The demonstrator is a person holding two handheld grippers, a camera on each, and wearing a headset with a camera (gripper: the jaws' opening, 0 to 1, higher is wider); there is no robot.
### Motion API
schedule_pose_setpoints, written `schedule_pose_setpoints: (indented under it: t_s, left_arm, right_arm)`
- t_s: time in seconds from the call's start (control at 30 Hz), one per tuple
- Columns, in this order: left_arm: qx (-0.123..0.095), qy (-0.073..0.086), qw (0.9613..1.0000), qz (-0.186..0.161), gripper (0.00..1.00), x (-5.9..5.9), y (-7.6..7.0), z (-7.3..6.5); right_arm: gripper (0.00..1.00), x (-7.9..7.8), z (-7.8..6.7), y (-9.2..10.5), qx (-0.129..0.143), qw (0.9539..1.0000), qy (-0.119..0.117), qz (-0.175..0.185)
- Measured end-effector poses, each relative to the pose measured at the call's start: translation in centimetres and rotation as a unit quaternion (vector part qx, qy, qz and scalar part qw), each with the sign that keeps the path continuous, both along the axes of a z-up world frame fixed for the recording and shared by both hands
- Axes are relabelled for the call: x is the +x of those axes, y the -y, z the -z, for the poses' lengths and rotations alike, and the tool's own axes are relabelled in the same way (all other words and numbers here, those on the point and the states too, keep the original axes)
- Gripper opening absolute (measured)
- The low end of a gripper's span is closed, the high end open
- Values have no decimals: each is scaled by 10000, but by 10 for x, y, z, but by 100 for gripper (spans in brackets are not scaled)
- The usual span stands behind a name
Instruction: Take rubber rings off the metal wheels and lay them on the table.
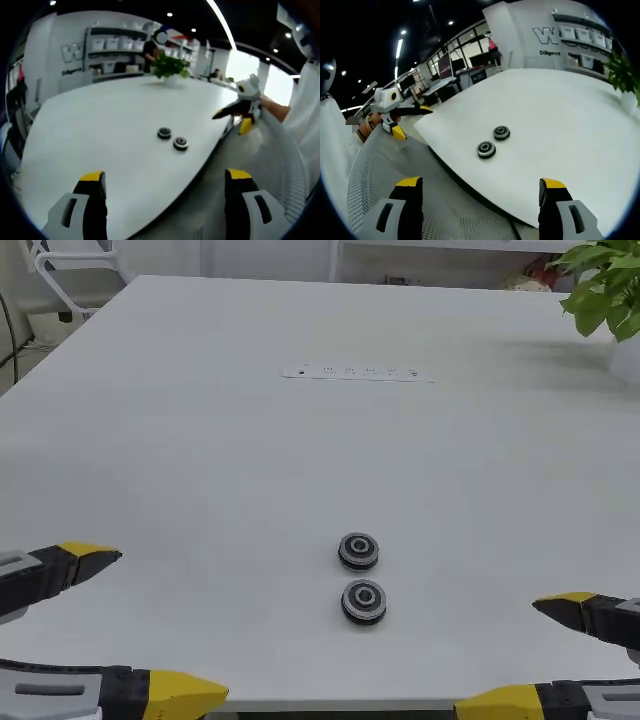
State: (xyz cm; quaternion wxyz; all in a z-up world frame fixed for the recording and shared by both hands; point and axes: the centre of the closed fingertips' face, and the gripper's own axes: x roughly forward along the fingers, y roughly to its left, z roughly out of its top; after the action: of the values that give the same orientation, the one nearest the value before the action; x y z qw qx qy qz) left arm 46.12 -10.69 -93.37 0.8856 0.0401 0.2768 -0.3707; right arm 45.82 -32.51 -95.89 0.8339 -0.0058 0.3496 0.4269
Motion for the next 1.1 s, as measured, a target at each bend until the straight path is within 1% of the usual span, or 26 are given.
schedule_pose_setpoints:
  t_s: [0.57,1.1]
  left_arm:
    - [-19,2,10000,-21,100,1,-1,0]
    - [-50,39,10000,-24,100,1,-1,-2]
  right_arm:
    - [96,0,1,0,-12,10000,-17,3]
    - [95,1,1,2,-33,10000,-7,38]
